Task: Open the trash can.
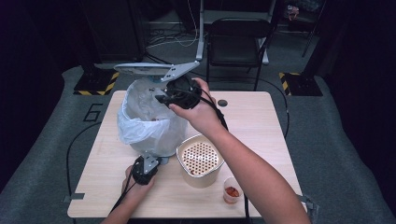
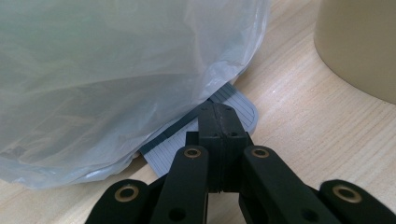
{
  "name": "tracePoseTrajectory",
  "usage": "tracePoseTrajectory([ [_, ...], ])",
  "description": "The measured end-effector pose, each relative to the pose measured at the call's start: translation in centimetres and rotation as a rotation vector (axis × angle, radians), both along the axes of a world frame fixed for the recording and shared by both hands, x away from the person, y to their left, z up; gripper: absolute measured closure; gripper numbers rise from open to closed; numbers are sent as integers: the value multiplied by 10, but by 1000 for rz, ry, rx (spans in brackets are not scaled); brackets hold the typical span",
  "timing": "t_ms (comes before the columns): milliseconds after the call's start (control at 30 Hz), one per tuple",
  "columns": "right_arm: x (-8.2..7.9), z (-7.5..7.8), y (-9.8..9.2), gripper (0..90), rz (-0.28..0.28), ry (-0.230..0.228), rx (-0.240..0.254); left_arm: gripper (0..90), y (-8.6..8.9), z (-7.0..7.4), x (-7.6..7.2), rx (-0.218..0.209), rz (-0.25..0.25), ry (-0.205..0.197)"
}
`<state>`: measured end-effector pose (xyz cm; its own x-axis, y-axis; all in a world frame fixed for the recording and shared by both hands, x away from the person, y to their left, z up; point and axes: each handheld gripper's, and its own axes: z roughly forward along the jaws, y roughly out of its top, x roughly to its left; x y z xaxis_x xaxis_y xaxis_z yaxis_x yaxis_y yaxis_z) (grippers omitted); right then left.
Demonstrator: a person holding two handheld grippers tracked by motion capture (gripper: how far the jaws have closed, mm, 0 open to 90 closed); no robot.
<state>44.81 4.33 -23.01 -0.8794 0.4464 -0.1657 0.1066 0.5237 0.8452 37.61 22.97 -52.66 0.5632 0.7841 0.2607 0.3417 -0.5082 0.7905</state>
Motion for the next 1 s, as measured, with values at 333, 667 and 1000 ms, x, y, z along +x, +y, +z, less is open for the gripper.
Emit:
tracePoseTrajectory([
  [333,13,-12,15,763,-24,4,-12,900,0,0,0,3,2,-1],
  [667,22,-20,22,762,-40,11,-27,900,0,0,0,0,3,-2],
  [1000,31,-36,32,574,-87,5,-33,900,0,0,0,1,2,-1],
])
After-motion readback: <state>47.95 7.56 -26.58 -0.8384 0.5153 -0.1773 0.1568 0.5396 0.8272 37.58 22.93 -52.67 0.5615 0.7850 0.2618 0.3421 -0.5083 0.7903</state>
